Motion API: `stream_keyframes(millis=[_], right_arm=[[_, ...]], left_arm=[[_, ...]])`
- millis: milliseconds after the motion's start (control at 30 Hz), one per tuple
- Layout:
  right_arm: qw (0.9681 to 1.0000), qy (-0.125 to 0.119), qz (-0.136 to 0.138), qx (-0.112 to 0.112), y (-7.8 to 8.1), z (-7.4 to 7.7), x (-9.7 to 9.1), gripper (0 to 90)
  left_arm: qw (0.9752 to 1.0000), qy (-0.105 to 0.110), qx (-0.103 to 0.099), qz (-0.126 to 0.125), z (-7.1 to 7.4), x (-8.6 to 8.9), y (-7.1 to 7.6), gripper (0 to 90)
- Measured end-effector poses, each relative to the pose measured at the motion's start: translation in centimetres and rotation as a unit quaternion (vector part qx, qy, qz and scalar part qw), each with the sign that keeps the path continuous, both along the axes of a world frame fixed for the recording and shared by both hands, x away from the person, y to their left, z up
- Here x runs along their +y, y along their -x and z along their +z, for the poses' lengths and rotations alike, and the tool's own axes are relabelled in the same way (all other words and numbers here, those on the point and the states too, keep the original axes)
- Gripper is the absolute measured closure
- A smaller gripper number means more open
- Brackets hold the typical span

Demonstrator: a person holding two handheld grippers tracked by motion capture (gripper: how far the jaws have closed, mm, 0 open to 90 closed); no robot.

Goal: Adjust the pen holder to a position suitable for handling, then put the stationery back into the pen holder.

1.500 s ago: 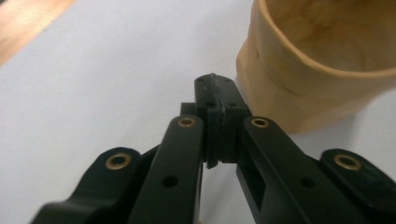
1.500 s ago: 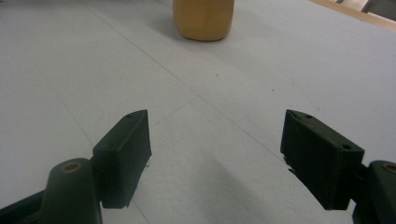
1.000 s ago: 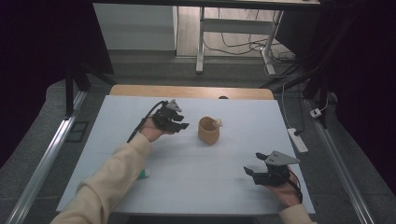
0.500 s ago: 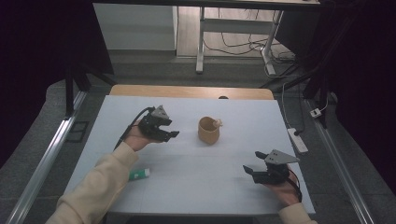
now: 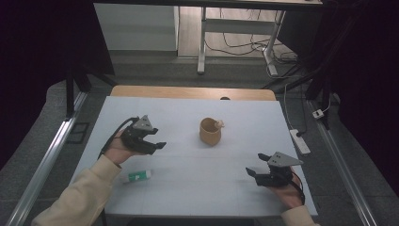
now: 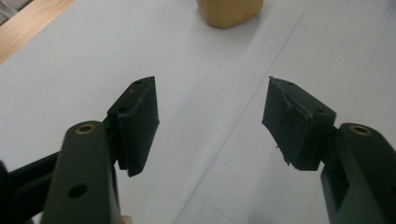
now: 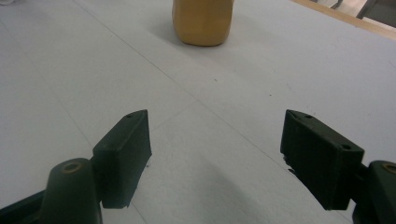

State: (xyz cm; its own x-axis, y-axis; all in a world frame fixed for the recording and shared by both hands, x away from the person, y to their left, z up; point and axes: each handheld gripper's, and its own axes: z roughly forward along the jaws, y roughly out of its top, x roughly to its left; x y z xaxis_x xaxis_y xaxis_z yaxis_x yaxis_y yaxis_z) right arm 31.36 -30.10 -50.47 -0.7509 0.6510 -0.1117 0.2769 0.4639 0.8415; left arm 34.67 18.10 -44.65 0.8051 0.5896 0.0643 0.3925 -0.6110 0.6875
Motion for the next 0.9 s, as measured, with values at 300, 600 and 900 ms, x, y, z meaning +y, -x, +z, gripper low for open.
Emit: stream_keyframes(millis=[300, 600, 900], right_arm=[[1.0000, -0.001, 0.000, -0.001, 0.3, 0.1, -0.2, 23.8], [1.0000, 0.001, -0.001, -0.001, 0.4, 0.1, -0.1, 23.8], [1.0000, 0.002, -0.006, -0.002, 0.6, 0.1, -0.4, 23.8]], left_arm=[[0.9998, -0.021, 0.005, -0.001, -0.3, 1.7, 1.7, 33.6], [0.9992, -0.039, 0.007, -0.001, -0.5, 2.7, 2.7, 32.5], [0.9983, -0.054, 0.020, -0.004, -1.0, 3.6, 3.6, 31.6]])
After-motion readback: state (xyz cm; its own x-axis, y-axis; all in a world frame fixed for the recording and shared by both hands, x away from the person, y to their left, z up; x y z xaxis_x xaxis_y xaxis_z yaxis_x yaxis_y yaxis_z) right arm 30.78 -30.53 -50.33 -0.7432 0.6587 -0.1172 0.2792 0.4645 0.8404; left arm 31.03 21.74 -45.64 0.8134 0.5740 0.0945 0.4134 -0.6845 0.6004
